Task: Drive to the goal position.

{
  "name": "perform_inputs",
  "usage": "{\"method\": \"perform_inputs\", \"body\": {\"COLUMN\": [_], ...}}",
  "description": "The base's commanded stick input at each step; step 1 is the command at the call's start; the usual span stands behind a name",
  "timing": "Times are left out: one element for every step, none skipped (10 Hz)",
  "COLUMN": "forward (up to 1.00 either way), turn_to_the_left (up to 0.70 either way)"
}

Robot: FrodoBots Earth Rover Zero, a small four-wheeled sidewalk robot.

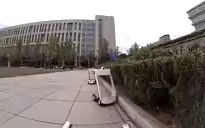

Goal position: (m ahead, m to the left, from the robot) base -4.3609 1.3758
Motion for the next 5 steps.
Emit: {"method": "perform_inputs", "body": {"forward": [0.06,0.06,0.06,0.06,0.06], "turn_to_the_left": [0.00,0.00,0.00,0.00,0.00]}}
